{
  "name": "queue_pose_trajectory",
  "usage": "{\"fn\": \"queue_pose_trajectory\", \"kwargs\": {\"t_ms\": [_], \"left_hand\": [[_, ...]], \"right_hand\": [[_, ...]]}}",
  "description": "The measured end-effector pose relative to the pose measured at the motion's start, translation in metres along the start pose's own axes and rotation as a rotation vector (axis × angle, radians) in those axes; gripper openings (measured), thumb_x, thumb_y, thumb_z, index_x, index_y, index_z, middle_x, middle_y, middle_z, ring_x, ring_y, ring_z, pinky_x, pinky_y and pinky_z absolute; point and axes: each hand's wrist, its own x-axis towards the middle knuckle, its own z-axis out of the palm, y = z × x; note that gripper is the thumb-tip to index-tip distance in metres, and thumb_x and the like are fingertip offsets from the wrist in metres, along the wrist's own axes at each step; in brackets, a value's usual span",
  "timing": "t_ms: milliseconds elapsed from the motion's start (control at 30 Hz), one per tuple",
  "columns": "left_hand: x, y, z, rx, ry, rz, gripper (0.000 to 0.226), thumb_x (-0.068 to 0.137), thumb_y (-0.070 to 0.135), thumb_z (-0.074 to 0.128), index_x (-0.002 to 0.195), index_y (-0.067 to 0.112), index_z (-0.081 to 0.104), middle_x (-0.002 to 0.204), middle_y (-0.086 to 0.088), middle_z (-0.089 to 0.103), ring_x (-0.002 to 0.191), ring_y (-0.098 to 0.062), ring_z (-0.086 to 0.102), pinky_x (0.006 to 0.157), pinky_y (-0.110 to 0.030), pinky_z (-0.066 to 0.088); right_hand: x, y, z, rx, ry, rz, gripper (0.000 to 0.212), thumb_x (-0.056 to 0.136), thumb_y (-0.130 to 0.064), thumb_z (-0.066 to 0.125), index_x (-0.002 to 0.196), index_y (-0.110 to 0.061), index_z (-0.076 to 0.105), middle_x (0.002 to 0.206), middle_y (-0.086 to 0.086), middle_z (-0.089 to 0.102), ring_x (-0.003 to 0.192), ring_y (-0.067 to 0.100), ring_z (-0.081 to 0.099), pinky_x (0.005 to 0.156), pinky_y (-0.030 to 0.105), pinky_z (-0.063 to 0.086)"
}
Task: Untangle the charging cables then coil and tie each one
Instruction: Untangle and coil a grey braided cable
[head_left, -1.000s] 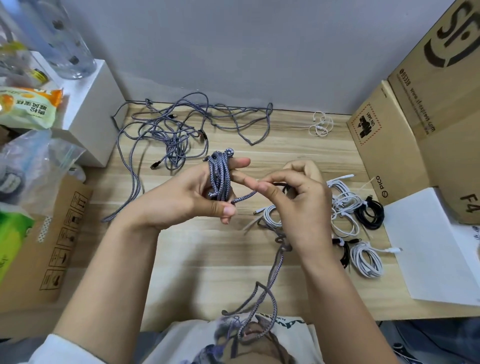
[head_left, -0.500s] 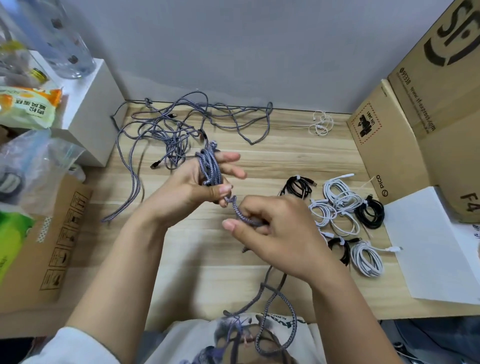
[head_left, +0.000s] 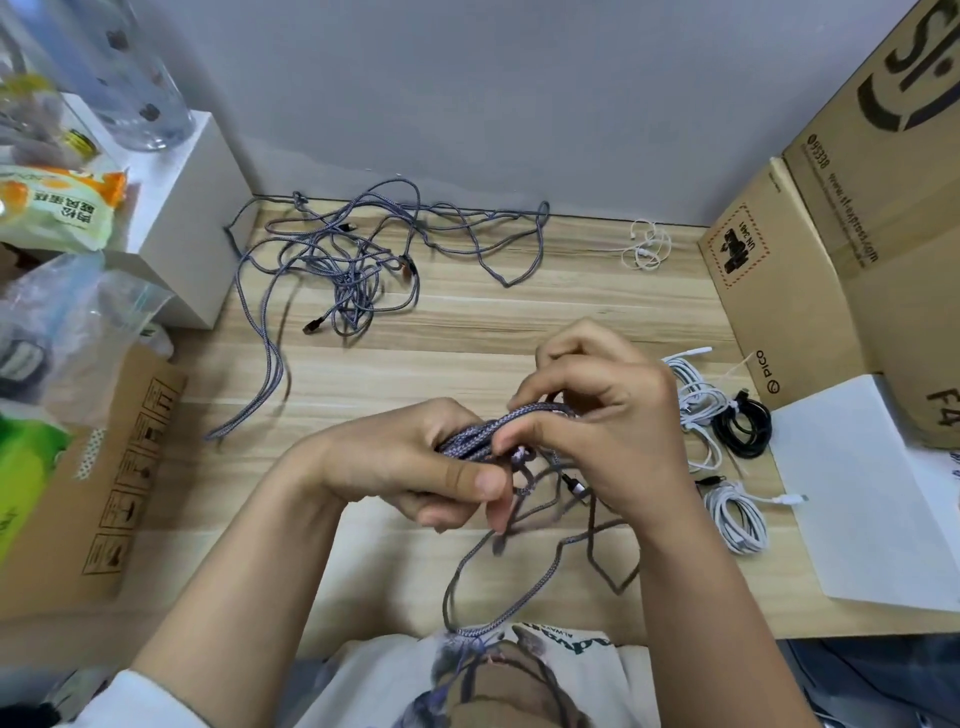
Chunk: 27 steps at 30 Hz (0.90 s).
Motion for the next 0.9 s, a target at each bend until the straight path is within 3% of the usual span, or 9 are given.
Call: {"fn": "queue_pose_trajectory", "kwargs": {"t_ms": [100,200,267,400,533,600,667,767,900], "left_hand": [[0.000,-0.003,0.000,-0.126,-0.060,0.074,0.038,0.082,0.053,0.062,0.079,0.016,0.069,0.046,0.010,0.048,0.033,-0.004,0.023,0.038,-0.019,0.020],[0.001,-0.006,-0.005,-0.245,-0.085,0.170,0.037,0.088,0.046,0.057,0.080,0.012,0.068,0.046,0.012,0.051,0.031,-0.010,0.015,0.044,-0.023,0.029],[0.000,-0.006,-0.006,-0.248,-0.073,0.174,0.037,0.088,0.045,0.057,0.079,0.011,0.068,0.044,0.011,0.049,0.031,-0.011,0.015,0.048,-0.019,0.037],[-0.003,-0.006,-0.005,-0.209,-0.022,0.181,0.044,0.088,0.054,0.052,0.075,0.015,0.068,0.038,0.006,0.039,0.032,-0.011,0.013,0.052,-0.018,0.042],[-0.005,-0.003,-0.004,-0.184,0.050,0.174,0.048,0.087,0.059,0.050,0.066,0.019,0.067,0.037,0.010,0.040,0.032,-0.012,0.018,0.049,-0.020,0.039],[-0.006,-0.001,-0.003,-0.174,0.053,0.201,0.045,0.088,0.056,0.050,0.064,0.022,0.066,0.035,0.005,0.035,0.033,-0.014,0.024,0.047,-0.022,0.035],[-0.007,0.001,-0.003,-0.145,0.113,0.208,0.043,0.086,0.056,0.053,0.061,0.023,0.065,0.034,0.004,0.032,0.034,-0.014,0.022,0.043,-0.029,0.030],[-0.008,0.002,-0.005,-0.101,0.297,0.167,0.046,0.077,0.062,0.059,0.052,0.023,0.058,0.035,0.008,0.034,0.039,-0.010,0.025,0.044,-0.039,0.025],[-0.009,0.007,-0.004,-0.020,0.493,0.125,0.052,0.064,0.070,0.064,0.046,0.024,0.050,0.035,0.007,0.031,0.038,-0.009,0.021,0.044,-0.021,0.032]], "right_hand": [[0.003,0.007,0.000,0.133,-0.078,0.114,0.029,0.059,-0.044,0.078,0.070,-0.018,0.072,0.070,-0.008,0.053,0.062,0.024,0.049,0.053,0.031,0.036],[0.001,0.012,0.002,0.254,-0.114,0.175,0.041,0.069,-0.061,0.066,0.074,-0.021,0.072,0.075,-0.010,0.061,0.067,0.020,0.056,0.060,0.027,0.042],[-0.002,0.013,0.000,0.328,-0.127,0.252,0.037,0.061,-0.064,0.070,0.075,-0.030,0.072,0.076,-0.010,0.063,0.064,0.023,0.052,0.060,0.024,0.041],[-0.005,0.017,-0.003,0.384,-0.181,0.370,0.042,0.040,-0.031,0.090,0.077,-0.035,0.071,0.070,-0.010,0.061,0.064,0.017,0.043,0.055,0.020,0.037],[-0.005,0.018,-0.004,0.282,-0.147,0.340,0.029,0.061,-0.007,0.078,0.073,-0.033,0.073,0.071,0.005,0.062,0.065,0.022,0.053,0.061,0.021,0.046],[-0.006,0.019,-0.004,0.146,-0.169,0.264,0.025,0.070,-0.007,0.072,0.077,-0.031,0.071,0.069,0.003,0.068,0.064,0.026,0.060,0.059,0.020,0.048],[-0.006,0.021,-0.003,0.001,-0.234,0.212,0.016,0.075,-0.015,0.066,0.078,-0.029,0.072,0.065,-0.009,0.068,0.063,0.006,0.064,0.061,0.015,0.047],[-0.006,0.021,-0.006,-0.210,-0.366,0.166,0.009,0.082,-0.032,0.058,0.083,-0.039,0.062,0.058,-0.024,0.060,0.062,-0.004,0.059,0.062,0.018,0.044],[-0.010,0.018,-0.005,-0.041,-0.442,0.200,0.019,0.092,-0.029,0.048,0.074,-0.029,0.055,0.061,-0.011,0.064,0.065,0.004,0.060,0.070,0.030,0.048]]}}
